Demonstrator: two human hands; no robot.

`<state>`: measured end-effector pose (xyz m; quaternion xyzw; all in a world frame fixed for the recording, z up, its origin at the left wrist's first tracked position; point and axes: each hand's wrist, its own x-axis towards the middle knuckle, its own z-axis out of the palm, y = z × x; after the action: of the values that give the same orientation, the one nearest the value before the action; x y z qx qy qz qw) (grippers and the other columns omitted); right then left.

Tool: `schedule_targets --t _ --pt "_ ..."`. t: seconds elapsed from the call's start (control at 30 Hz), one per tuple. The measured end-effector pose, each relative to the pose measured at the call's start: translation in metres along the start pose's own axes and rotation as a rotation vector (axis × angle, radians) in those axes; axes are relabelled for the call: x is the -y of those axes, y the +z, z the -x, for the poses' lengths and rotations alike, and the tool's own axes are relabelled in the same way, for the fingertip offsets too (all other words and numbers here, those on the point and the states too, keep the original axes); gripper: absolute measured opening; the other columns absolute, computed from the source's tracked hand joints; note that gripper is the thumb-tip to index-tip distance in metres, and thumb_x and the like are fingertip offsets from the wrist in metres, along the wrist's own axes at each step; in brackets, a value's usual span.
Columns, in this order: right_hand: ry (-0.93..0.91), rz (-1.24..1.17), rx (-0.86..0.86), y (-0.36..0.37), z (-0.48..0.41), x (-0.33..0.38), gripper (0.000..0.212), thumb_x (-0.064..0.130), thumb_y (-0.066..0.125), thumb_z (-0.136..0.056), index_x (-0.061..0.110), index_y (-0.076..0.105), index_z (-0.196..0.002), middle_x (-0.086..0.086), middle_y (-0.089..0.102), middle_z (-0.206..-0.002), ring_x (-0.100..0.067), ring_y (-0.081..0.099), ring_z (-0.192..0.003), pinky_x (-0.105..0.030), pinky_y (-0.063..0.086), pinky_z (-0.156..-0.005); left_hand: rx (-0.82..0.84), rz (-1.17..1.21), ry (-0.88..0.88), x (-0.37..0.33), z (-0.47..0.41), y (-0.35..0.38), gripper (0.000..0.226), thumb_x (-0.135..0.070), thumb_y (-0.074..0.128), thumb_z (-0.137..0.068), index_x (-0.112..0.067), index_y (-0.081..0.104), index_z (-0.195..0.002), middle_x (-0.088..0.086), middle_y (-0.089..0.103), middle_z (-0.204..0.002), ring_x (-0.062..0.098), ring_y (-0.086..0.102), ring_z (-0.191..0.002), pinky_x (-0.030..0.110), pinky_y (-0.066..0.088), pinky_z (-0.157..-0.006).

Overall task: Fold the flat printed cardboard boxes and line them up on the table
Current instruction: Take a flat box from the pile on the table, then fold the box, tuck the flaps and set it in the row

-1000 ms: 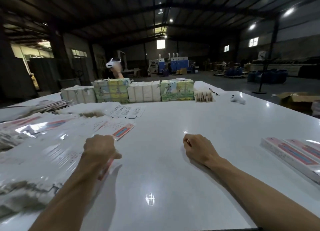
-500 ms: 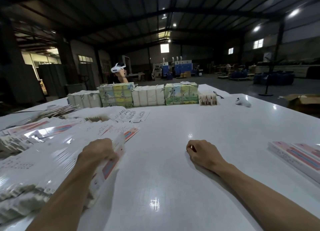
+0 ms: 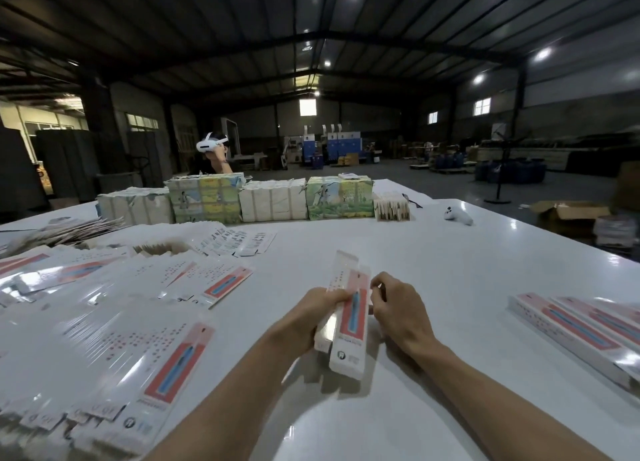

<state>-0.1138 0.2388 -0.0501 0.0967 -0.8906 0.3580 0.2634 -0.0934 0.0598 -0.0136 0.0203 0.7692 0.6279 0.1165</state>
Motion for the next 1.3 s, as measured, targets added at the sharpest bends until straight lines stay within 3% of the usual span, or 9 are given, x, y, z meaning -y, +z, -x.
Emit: schedule_targets --t 0.03,0.13,0.3,0.47,0.63,0.73,0.9,1.07,1.3 --pt "0.000 -0.030 -0.066 -0.001 -0.001 0.000 0.003 0.019 0.056 -0.105 0.018 0.059 -0.104 0.002 0.072 -0.096 -0.013 0.071 -0.070 -0.029 0.063 -0.067 0.020 0.060 -0.003 0.006 -0.002 0.007 0.035 -0.039 0.066 -0.102 -0.007 0.068 -0.116 0.007 0.079 -0.084 0.022 0.077 -0.070 0.029 0.060 -0.059" --pt "-0.033 -0.139 -0.223 -0.004 -0.009 0.002 0.019 0.024 0.055 -0.106 0.021 0.056 -0.125 0.000 0.062 -0.107 -0.018 0.069 -0.090 -0.036 0.064 -0.074 0.057 0.085 0.038 0.015 -0.005 0.015 0.036 -0.042 0.064 -0.102 -0.009 0.067 -0.117 0.009 0.079 -0.089 0.023 0.077 -0.071 0.030 0.060 -0.061" --pt "-0.116 -0.120 -0.037 -0.008 -0.014 0.006 0.048 0.049 0.045 -0.099 0.023 0.068 -0.132 0.008 0.050 -0.115 -0.014 0.054 -0.117 -0.036 0.060 -0.085 0.127 0.070 0.142 0.019 0.000 0.013 0.027 -0.039 0.063 -0.101 -0.015 0.062 -0.115 0.002 0.079 -0.085 0.018 0.076 -0.070 0.024 0.059 -0.064" --pt "-0.079 -0.240 0.049 -0.004 -0.016 0.002 0.020 0.026 0.063 -0.103 0.017 0.075 -0.117 0.005 0.057 -0.121 -0.015 0.056 -0.118 -0.012 0.051 -0.084 0.231 0.239 0.071 0.016 0.005 0.008 0.054 -0.060 0.065 -0.086 -0.014 0.065 -0.115 0.008 0.077 -0.092 0.020 0.076 -0.073 0.029 0.060 -0.068" --pt "0.158 -0.564 0.128 -0.013 -0.021 0.007 0.014 0.026 0.069 -0.100 0.016 0.075 -0.109 -0.002 0.064 -0.125 -0.019 0.065 -0.118 -0.040 0.052 -0.107 0.312 0.417 0.030 0.017 0.005 0.010 0.072 -0.074 0.036 -0.099 -0.019 0.064 -0.135 0.020 0.075 -0.118 0.041 0.074 -0.106 0.046 0.063 -0.084" --pt "0.186 -0.748 0.210 -0.024 -0.024 0.008 0.015 0.020 0.069 -0.100 0.007 0.076 -0.104 -0.009 0.073 -0.109 -0.027 0.071 -0.105 -0.051 0.052 -0.107 0.318 0.423 0.035 0.017 0.003 0.012 0.074 -0.072 0.029 -0.102 -0.017 0.062 -0.138 0.019 0.072 -0.126 0.042 0.072 -0.112 0.052 0.061 -0.089" --pt "0.192 -1.058 0.407 -0.034 -0.022 0.006 0.032 0.019 0.060 -0.103 -0.010 0.068 -0.113 -0.012 0.066 -0.090 -0.028 0.067 -0.093 -0.039 0.052 -0.097 0.269 0.328 0.028 0.015 0.002 0.012 0.071 -0.070 0.031 -0.103 -0.013 0.064 -0.128 0.012 0.077 -0.108 0.031 0.076 -0.089 0.041 0.062 -0.077" --pt "0.209 -1.126 0.334 -0.029 -0.021 0.015 0.029 0.023 0.066 -0.099 0.001 0.062 -0.119 -0.009 0.067 -0.098 -0.027 0.065 -0.099 -0.037 0.054 -0.091 0.270 0.464 -0.048 0.016 0.000 0.018 0.072 -0.071 0.034 -0.103 -0.006 0.063 -0.116 0.012 0.068 -0.090 0.022 0.066 -0.069 0.032 0.059 -0.064" --pt "0.174 -0.954 0.304 -0.016 -0.011 0.017 0.066 0.036 0.075 -0.095 0.031 0.035 -0.148 -0.011 0.078 -0.114 -0.030 0.074 -0.111 -0.052 0.053 -0.105 0.278 0.814 -0.041 0.016 -0.006 0.010 0.048 -0.056 0.048 -0.106 -0.012 0.063 -0.118 0.015 0.067 -0.084 0.023 0.068 -0.064 0.033 0.061 -0.061"
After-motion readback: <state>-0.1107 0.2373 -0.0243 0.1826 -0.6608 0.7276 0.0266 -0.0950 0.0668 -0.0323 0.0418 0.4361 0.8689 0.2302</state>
